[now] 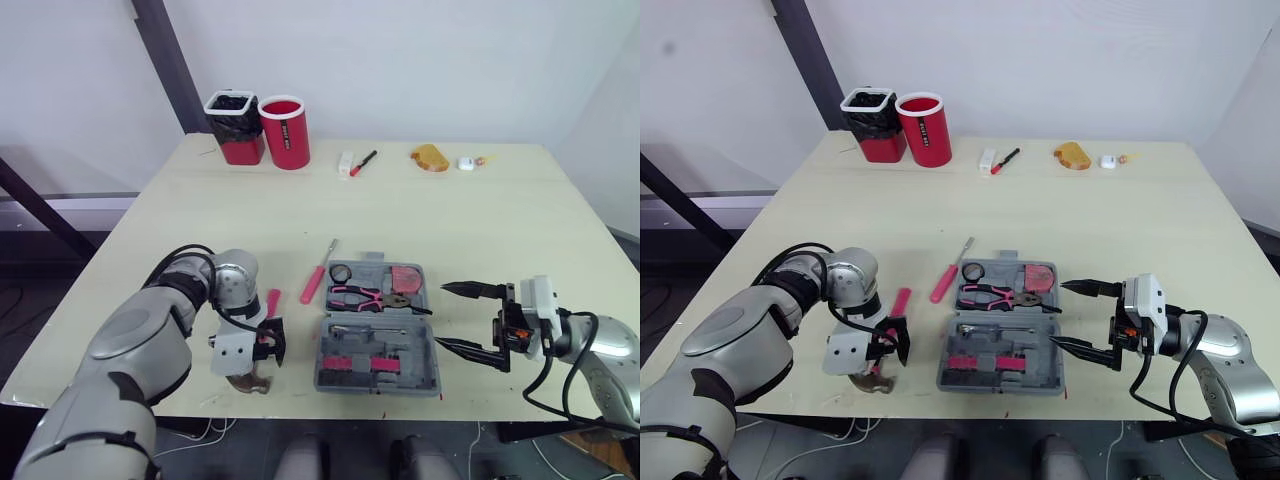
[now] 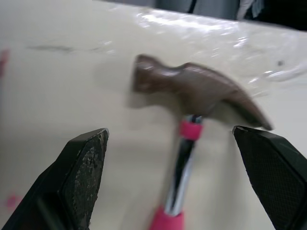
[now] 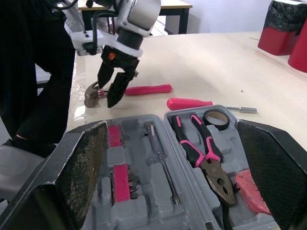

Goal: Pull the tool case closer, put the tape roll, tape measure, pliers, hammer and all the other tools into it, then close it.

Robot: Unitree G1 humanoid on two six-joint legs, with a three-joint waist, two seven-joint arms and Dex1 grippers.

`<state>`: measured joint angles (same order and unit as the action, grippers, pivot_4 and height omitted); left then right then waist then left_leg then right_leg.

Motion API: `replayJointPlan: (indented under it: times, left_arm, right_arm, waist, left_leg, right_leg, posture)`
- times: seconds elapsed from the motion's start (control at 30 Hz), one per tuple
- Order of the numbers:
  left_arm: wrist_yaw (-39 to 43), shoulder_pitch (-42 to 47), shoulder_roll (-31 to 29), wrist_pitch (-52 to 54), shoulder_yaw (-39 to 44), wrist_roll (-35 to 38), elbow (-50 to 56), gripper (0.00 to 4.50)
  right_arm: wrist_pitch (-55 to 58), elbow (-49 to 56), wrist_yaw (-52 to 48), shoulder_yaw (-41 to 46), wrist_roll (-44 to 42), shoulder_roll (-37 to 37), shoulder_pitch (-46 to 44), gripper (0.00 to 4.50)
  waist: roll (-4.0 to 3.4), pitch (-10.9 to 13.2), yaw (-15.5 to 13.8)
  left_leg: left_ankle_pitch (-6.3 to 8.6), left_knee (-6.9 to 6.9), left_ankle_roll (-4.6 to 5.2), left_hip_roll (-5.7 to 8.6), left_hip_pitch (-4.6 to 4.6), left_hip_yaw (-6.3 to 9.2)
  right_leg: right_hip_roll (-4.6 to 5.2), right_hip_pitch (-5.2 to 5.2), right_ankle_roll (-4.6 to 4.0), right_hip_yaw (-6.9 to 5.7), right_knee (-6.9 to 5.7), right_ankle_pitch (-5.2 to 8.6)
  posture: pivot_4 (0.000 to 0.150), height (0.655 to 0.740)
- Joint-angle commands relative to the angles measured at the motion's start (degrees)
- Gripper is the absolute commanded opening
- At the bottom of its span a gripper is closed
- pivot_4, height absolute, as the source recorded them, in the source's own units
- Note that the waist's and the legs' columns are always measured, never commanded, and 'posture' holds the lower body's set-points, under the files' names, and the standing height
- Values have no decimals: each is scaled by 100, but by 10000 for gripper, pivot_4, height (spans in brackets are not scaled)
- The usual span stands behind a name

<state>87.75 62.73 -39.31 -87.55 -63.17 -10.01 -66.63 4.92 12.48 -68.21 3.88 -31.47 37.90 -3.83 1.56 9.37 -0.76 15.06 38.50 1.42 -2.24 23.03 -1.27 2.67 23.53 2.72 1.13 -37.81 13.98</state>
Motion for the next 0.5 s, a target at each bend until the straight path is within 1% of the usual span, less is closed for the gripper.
replayJointPlan:
  times: [0.03,0.1,0.13,0.2,0.23,0.27,0.3,0.33,0.37,0.4,0.43,0.47,0.5]
  left_arm:
    - [-8,-25,-44,-74,-178,38,-40,40516]
    - [10,-51,-48,-47,-229,99,-22,37511]
    - [62,-75,-61,4,-251,180,7,32404]
    - [129,-93,-71,72,-274,283,48,24149]
    - [166,-98,-68,113,-275,339,67,22301]
    - [200,-101,-64,147,-280,391,90,17843]
    - [242,-108,-66,180,-296,453,125,15964]
    - [277,-116,-72,207,-310,506,159,9748]
    - [309,-130,-92,229,-327,560,202,6590]
    - [378,-159,-151,293,-348,680,295,2248]
    - [428,-182,-206,350,-363,773,367,2248]
    - [458,-204,-278,375,-379,831,426,482]
    - [473,-225,-352,406,-403,887,487,452]
  right_arm:
    - [-87,177,14,193,-43,67,-1,45000]
    - [-90,172,13,200,-46,75,-2,45000]
    - [-86,176,15,200,-46,81,-8,45000]
    - [-84,171,11,197,-44,91,-23,45000]
    - [-88,156,3,194,-40,97,-34,45000]
    - [-95,136,-9,193,-37,102,-45,45000]
    - [-100,114,-20,192,-36,107,-59,45000]
    - [-103,96,-27,190,-34,112,-73,45000]
    - [-103,83,-31,184,-33,115,-89,45000]
    - [-94,80,-42,172,-39,119,-106,45000]
    - [-85,76,-56,163,-48,122,-121,45000]
    - [-75,69,-77,152,-61,124,-133,45000]
    - [-69,59,-99,142,-70,126,-146,45000]
  waist:
    - [0,0,0]
    - [0,0,2]
    - [0,0,4]
    - [0,0,5]
    - [0,0,4]
    - [0,0,3]
    - [0,0,3]
    - [0,0,3]
    - [0,0,2]
    - [0,0,2]
    - [0,0,2]
    - [0,0,9]
    - [0,0,12]
  left_leg:
    - [0,0,0,0,0,0]
    - [0,0,0,0,0,0]
    - [0,0,0,0,0,0]
    - [0,0,0,0,-1,0]
    - [0,0,0,0,-1,0]
    - [0,0,0,0,-2,0]
    - [0,1,0,0,-2,0]
    - [0,1,0,0,-2,0]
    - [0,1,0,0,-2,0]
    - [0,2,0,0,-2,0]
    - [0,2,0,0,-3,0]
    - [0,3,0,0,-2,0]
    - [0,2,0,0,-2,0]
  right_leg:
    - [0,0,0,0,0,0]
    - [0,0,0,0,0,0]
    - [0,0,0,0,0,0]
    - [0,0,0,0,-2,0]
    - [0,0,0,0,-3,0]
    - [0,0,0,0,-5,0]
    - [0,0,0,0,-5,0]
    - [0,0,0,0,-5,0]
    - [0,0,0,0,-5,0]
    - [0,-1,0,0,-5,0]
    - [0,-1,0,0,-5,0]
    - [0,-1,0,0,-5,0]
    - [0,-1,0,1,-6,0]
  posture:
    - [1500,7371]
    - [1500,7371]
    - [1500,7371]
    - [1500,7371]
    - [1500,7371]
    - [1500,7371]
    - [1500,7371]
    - [1500,7371]
    - [1500,7371]
    - [1500,7371]
    - [1500,7371]
    - [1500,7371]
    - [1500,7371]
